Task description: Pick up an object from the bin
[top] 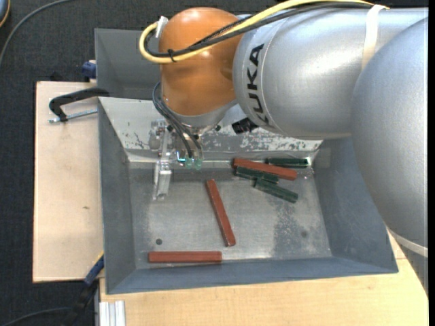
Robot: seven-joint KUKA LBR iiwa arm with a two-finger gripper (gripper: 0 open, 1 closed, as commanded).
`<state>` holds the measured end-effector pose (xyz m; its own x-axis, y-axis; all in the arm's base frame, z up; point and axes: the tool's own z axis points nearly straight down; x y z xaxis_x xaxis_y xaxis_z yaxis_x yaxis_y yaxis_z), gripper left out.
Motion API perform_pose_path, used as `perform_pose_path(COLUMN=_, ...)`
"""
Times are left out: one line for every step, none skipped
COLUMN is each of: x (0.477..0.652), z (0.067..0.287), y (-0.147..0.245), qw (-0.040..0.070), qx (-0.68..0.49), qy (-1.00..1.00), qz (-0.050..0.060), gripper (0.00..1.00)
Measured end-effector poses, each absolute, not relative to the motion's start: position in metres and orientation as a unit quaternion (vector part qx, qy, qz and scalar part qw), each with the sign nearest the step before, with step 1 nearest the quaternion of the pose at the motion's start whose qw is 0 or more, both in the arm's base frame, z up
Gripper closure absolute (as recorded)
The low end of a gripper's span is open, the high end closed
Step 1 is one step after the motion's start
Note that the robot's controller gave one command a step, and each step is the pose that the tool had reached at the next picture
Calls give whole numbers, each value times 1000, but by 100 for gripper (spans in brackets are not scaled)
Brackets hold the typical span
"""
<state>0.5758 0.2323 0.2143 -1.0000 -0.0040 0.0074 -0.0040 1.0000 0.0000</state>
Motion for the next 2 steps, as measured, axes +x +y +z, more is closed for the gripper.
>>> perform_pose_path(x=600, z=194, y=183, qw=0, qx=89, qy=-996, qz=1, gripper=0)
perform_pose_path(x=569, z=68, y=121, qw=3, qx=265, qy=-964, qz=0, gripper=0)
